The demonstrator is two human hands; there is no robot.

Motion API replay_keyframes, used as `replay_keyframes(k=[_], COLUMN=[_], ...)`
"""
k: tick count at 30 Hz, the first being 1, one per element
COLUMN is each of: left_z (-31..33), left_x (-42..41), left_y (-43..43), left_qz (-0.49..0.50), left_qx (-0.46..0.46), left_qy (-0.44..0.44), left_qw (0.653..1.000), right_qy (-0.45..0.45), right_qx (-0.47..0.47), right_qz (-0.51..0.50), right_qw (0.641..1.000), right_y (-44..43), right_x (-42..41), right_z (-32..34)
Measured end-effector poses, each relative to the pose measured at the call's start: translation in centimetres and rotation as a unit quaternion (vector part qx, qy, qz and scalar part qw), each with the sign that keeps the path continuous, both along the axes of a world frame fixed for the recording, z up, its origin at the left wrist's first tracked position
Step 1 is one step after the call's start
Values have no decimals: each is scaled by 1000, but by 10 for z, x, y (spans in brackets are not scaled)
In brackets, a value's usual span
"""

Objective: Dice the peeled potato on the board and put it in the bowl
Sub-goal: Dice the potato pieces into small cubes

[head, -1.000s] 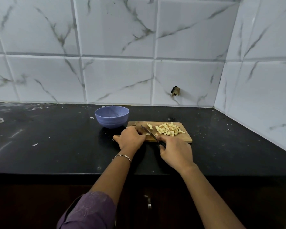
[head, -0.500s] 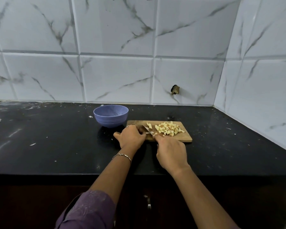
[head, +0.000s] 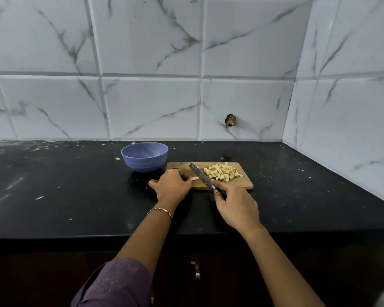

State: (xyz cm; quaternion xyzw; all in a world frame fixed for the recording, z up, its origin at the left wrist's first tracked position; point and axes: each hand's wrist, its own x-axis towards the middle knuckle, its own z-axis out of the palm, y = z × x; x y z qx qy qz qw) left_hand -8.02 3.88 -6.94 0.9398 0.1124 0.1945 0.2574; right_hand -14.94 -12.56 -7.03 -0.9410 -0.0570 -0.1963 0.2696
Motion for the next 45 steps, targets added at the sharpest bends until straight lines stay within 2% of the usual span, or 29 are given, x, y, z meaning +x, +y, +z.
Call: replay_keyframes(k=[7,15,19,23,28,33,39,45], left_z=[2,1,2,0,-5,-4,-2,-1], left_x=[1,-1,-3,-2,3,3,1,0], left_y=[3,1,0,1,4,3,2,1], left_qz=[-9,-16,-19,-19,-19,-19,-13,-8], left_qx=[-69,-36,-30,-26,-32,-54,-42,-29], left_qy=[25,15,5,-1,-3,-12,-10,-2], left_qw=[997,999,999,999,999,998,999,1000], right_qy=[-31,-85,-92,-92,-84,-78,-62,-83], right_qx=[-49,-155,-178,-171,-117,-68,-64,-122], right_qz=[1,36,41,32,-22,-5,18,29], right_qw=[998,984,979,981,989,995,996,989], right_y=[2,19,23,23,18,11,7,11], right_x=[-6,-2,0,-1,-3,-8,-13,-10], right_z=[1,2,4,2,-6,-6,-3,-3])
